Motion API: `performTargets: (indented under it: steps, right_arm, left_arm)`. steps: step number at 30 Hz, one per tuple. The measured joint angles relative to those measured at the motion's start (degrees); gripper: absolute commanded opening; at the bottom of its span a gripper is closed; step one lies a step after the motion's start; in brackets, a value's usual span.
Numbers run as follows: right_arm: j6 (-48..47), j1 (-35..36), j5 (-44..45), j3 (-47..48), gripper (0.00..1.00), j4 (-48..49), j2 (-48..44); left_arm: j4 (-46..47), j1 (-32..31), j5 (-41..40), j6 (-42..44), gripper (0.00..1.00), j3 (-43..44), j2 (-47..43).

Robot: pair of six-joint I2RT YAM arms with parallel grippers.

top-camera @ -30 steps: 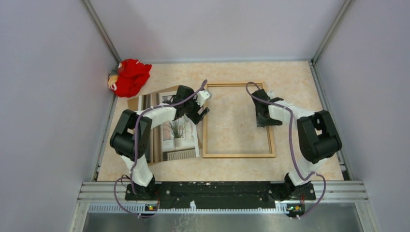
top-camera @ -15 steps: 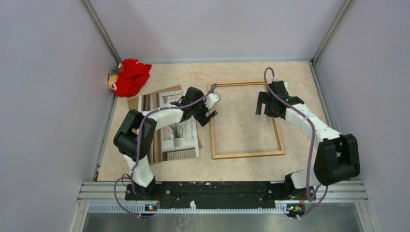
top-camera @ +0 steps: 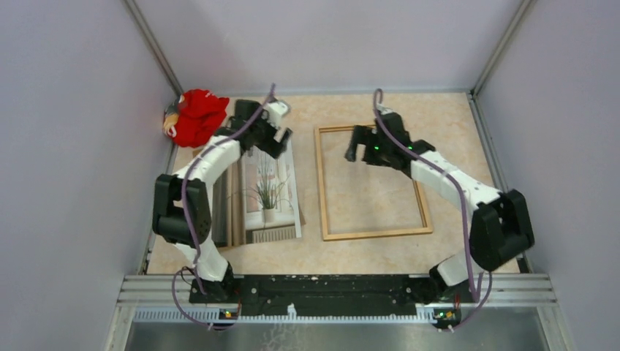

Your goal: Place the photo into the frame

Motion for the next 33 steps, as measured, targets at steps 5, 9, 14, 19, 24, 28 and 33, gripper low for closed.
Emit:
performTargets:
  steps: [5,9,14,19,24,28,33]
  right_arm:
    - [3.0,13.6,-2.7,8.9,0.96,4.4,9.5]
    - [6.9,19.5,-7.2,14.8,0.89,8.1,18.4]
    - [9.6,21.2,-9.1,22.6,0.89,8.5,30.7]
    - [10.6,21.6,-8.4,26.9,0.89,5.6,37.9]
    - [11.4,21.7,-6.6,27.7,0.89,4.0,39.3]
    - [12.5,21.7,-5.2,28.0,0.89,3.5,39.5]
    - [14.6,21.8,-4.0,28.0,0.89,3.4,39.5]
  left_arm:
    - [-4.0,14.2,1.6,3.1,0.99,0.3,-6.4]
    - [-6.0,24.3,2.0,6.9,0.98,-1.6,-10.3]
    - [-7.6,34.2,0.6,11.2,0.98,-4.1,-9.3]
    - [-6.6,38.6,-2.3,14.5,0.98,-8.4,-7.2]
    - [-4.7,38.7,-3.7,17.1,0.98,-14.2,-7.3]
    - [-1.2,38.7,-4.6,18.3,0.98,-18.4,-7.3]
    - [1.2,38.7,-4.9,18.8,0.98,-21.2,-6.8]
